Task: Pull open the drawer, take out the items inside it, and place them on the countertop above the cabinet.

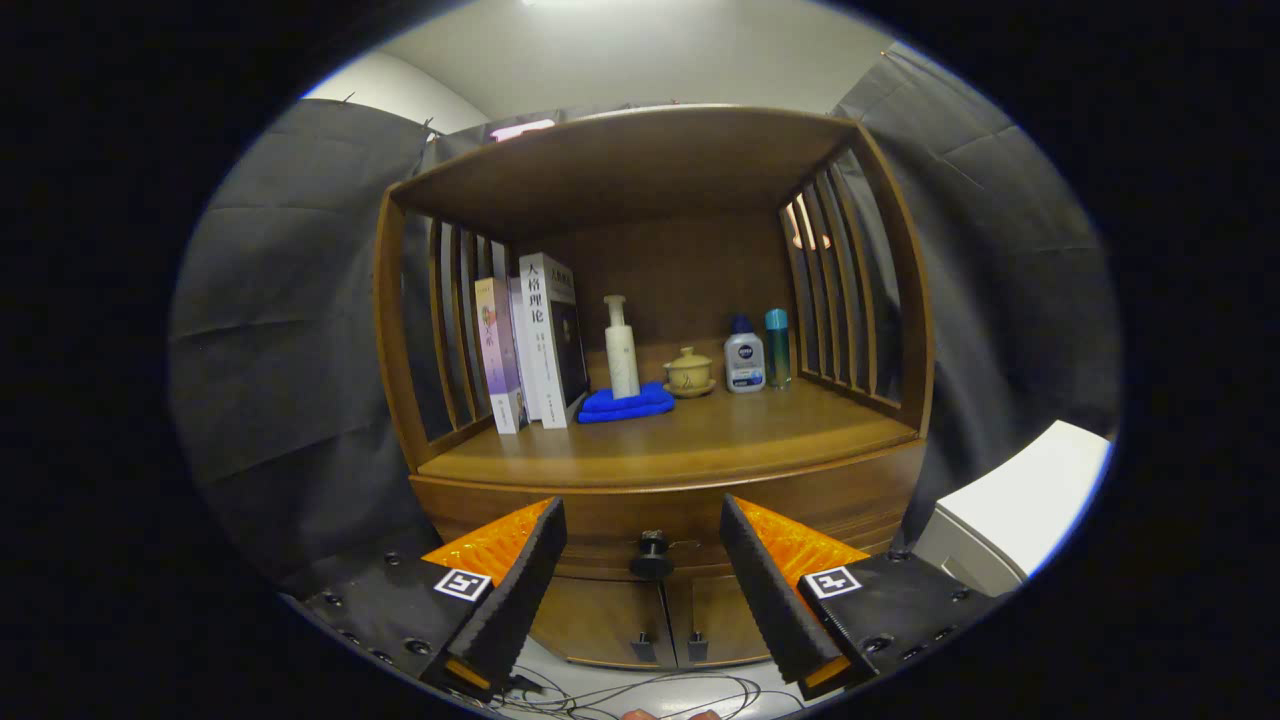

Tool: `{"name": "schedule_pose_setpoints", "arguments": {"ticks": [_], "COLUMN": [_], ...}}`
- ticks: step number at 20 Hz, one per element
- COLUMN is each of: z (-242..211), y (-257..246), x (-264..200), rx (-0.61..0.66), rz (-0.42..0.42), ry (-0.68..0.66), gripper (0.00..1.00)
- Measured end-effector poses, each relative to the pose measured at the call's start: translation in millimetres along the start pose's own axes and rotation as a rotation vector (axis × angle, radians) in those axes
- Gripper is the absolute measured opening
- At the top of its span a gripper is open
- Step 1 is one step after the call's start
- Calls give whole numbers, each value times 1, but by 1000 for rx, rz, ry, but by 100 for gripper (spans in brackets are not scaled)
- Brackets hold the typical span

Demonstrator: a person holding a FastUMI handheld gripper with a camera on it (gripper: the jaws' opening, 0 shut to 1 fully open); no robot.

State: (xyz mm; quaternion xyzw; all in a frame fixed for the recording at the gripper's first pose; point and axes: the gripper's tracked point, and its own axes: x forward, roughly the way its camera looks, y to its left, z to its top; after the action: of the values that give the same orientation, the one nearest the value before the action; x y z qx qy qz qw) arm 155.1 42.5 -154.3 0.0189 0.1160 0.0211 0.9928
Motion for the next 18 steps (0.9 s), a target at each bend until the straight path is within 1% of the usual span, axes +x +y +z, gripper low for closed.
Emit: {"name": "schedule_pose_setpoints", "arguments": {"ticks": [3, 11, 15, 18], "z": [-22, -82, -95, -98], "y": [4, -10, -14, -12], "x": [35, 86, 101, 106], "rx": [0, -11, -38, -53], "rz": [-15, -48, -63, -58], "ry": [32, 109, 115, 103], "gripper": [98, 98, 98, 79]}}
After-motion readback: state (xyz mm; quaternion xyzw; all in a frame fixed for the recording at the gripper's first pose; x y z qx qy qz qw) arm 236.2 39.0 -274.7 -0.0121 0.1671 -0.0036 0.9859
